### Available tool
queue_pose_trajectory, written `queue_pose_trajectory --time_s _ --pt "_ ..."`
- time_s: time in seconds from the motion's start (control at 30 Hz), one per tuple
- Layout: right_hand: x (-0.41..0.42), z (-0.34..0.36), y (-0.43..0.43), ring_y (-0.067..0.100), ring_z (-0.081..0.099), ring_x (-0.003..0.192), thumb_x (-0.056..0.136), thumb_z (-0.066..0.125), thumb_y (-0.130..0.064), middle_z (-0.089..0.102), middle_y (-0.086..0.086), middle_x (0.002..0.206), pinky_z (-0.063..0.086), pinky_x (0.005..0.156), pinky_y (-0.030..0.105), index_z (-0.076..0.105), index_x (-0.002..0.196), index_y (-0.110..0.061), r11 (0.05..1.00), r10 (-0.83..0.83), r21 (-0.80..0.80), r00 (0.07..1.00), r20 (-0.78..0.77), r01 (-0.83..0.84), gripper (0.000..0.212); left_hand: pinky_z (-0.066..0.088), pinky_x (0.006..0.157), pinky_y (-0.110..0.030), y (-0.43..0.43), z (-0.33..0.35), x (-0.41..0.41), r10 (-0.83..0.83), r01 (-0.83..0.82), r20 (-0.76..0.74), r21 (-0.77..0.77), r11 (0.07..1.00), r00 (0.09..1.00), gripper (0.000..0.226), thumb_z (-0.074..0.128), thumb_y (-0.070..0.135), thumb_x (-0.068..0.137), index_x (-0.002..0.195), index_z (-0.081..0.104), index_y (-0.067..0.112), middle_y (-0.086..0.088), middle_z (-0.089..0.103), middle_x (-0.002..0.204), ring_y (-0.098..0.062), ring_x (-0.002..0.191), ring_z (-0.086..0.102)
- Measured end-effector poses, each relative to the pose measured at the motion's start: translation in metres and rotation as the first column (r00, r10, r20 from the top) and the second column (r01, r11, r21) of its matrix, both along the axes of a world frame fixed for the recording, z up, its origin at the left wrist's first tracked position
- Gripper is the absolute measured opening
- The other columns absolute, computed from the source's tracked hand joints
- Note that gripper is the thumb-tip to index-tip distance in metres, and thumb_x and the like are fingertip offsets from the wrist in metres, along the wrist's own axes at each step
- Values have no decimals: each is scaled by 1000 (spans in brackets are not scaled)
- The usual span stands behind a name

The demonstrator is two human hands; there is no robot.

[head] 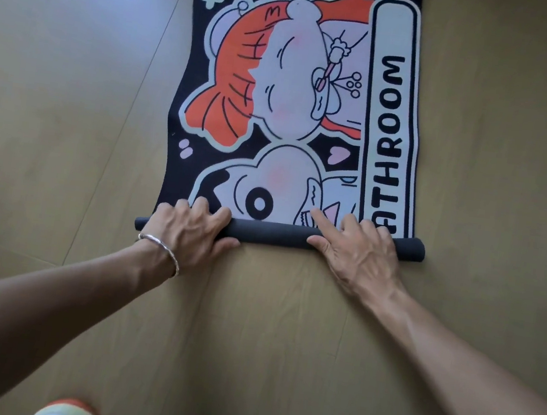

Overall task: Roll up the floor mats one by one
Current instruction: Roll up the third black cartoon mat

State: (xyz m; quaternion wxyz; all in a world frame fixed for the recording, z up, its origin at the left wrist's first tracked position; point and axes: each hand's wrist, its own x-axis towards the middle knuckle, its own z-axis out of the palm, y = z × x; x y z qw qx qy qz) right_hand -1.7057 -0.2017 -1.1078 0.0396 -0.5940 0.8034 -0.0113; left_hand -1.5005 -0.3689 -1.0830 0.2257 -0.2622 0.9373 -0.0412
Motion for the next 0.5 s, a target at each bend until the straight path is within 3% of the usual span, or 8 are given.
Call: queue_pose_trajectory --time_s 0.13,0.27,0.4,0.5 --pt "13 -3 18 21 34 51 98 9 -55 46 6 65 25 51 30 62 125 -26 998 50 -32 999 0 -50 66 36 51 -29 17 -2 25 -40 44 -62 70 997 997 59 7 66 84 106 39 21 -3 52 88 -21 68 58" --pt "25 -6 24 22 37 52 99 7 -55 45 8 67 26 50 30 62 126 -25 998 55 -34 998 -18 -56 67 25 37 -22 20 -12 45 -50 73 -202 112 991 978 51 25 59 86 103 46 16 -8 49 64 -24 38 44" --pt "25 -5 22 25 41 55 98 6 -55 46 8 70 29 51 32 62 126 -25 999 48 -24 998 -28 -49 69 27 38 -23 25 -18 53 -132 154 -284 55 987 950 44 30 51 86 112 46 19 -10 49 76 -24 49 44" --pt "27 -4 21 25 43 57 98 6 -55 48 8 71 29 53 33 62 126 -26 999 31 -17 999 -27 -32 68 36 48 -32 28 -17 51 -179 184 -299 -12 983 937 46 30 47 88 119 44 17 -11 55 90 -28 70 51"
